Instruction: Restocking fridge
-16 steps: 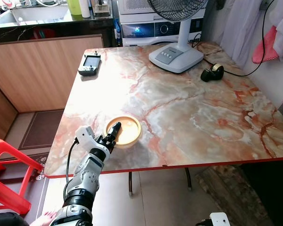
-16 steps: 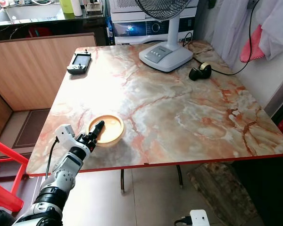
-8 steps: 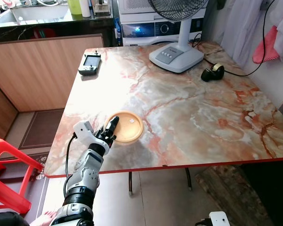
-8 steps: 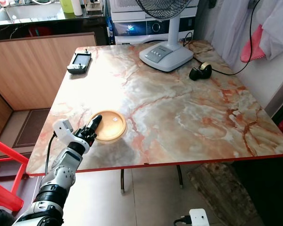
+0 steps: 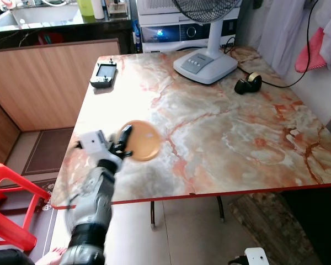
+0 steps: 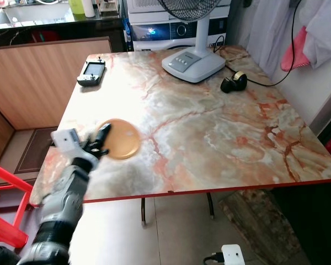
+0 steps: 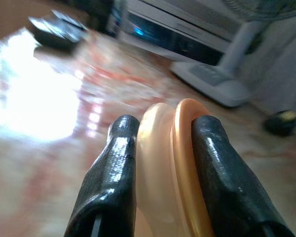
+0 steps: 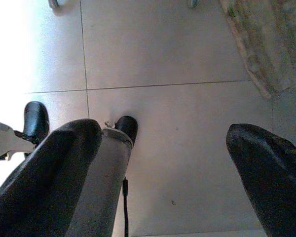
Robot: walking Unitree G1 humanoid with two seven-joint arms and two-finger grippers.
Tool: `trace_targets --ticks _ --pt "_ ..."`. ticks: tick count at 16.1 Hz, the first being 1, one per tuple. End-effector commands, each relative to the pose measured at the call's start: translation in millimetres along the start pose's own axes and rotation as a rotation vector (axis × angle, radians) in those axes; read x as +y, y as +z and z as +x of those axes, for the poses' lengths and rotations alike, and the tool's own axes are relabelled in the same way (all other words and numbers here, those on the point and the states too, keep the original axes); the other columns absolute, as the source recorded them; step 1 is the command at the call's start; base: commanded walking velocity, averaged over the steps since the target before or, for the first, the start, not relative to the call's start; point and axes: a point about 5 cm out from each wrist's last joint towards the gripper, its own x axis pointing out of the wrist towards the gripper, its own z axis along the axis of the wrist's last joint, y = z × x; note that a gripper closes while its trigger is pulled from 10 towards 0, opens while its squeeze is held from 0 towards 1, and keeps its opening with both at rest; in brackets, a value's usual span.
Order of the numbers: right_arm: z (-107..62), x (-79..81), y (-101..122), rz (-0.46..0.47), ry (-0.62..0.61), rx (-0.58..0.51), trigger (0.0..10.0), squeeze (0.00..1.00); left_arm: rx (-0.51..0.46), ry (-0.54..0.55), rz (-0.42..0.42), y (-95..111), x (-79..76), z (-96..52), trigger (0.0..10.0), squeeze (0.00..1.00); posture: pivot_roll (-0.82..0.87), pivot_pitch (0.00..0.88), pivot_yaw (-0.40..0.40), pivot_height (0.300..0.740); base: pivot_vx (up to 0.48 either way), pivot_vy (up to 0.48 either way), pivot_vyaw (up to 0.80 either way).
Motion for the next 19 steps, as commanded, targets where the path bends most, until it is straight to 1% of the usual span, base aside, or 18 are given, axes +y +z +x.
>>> trace_targets --ticks 1,2,3,4,5,6,7,9,13,15,16,17,19 --pt "-0.6 -0.3 -3 0.016 -0.003 0.002 10.0 0.0 -0.086 0.032 0.126 20 2.1 -2.0 10.0 0.0 0.06 0.027 0.012 0.74 0.0 0.0 0.0" --pt "-0.6 0.1 -3 0.02 -0.002 0.001 10.0 0.0 -0.118 0.044 0.187 28 3.4 -3.1 10.0 0.0 0.06 0.028 0.014 0.74 0.0 0.0 0.0" --pt "-0.6 0.2 -4 0.039 -0.01 -0.004 10.0 0.0 -0.138 0.025 0.323 35 1.8 -2.7 10.0 0.0 0.06 0.028 0.016 0.74 0.0 0.0 0.0" --pt "-0.7 0.2 -4 0.055 -0.014 -0.008 10.0 0.0 -0.148 0.006 0.397 38 -0.5 -2.1 10.0 0.0 0.06 0.028 0.016 0.74 0.0 0.0 0.0" --pt "-0.7 0.2 -4 0.056 -0.017 -0.01 10.0 0.0 -0.149 -0.013 0.453 39 -2.7 -1.7 10.0 0.0 0.06 0.03 0.022 0.74 0.0 0.0 0.0" --pt "-0.7 0.2 -3 0.054 -0.018 -0.011 10.0 0.0 -0.148 -0.024 0.486 39 -4.4 -2.0 10.0 0.0 0.06 0.032 0.023 0.74 0.0 0.0 0.0" --pt "-0.6 0.0 -3 0.056 -0.021 -0.014 10.0 0.0 -0.131 -0.052 0.553 33 -8.7 -4.2 10.0 0.0 0.06 0.033 0.022 0.74 0.0 0.0 0.0" --pt "-0.6 0.1 -3 0.06 -0.022 -0.014 10.0 0.0 -0.106 -0.057 0.622 22 -15.5 -10.6 10.0 0.0 0.06 0.039 0.023 0.74 0.0 0.0 0.0" --pt "-0.7 0.0 -4 0.071 -0.029 -0.014 10.0 0.0 -0.115 -0.064 0.612 18 -22.9 -11.8 10.0 0.0 0.06 0.034 0.025 0.74 0.0 0.0 0.0" --pt "-0.8 0.1 -5 0.078 -0.03 -0.014 10.0 0.0 -0.122 -0.062 0.615 19 -23.4 -11.7 10.0 0.0 0.06 0.027 0.028 0.74 0.0 0.0 0.0" --pt "-1.0 0.9 -7 0.11 -0.034 -0.013 10.0 0.0 -0.127 -0.054 0.615 20 -22.3 -11.9 10.0 0.0 0.07 0.0 0.028 0.74 0.0 0.0 0.0" --pt "-1.4 1.5 -10 0.152 -0.04 -0.006 10.0 0.0 -0.138 -0.05 0.614 21 -22.1 -11.5 10.0 0.0 0.08 0.0 0.025 0.74 0.0 0.0 -0.8" --pt "-1.7 1.9 -12 0.152 -0.039 0.006 10.0 0.0 -0.149 -0.055 0.614 23 -23.4 -10.8 10.0 0.0 0.09 0.0 0.021 0.74 0.0 0.0 -0.8"
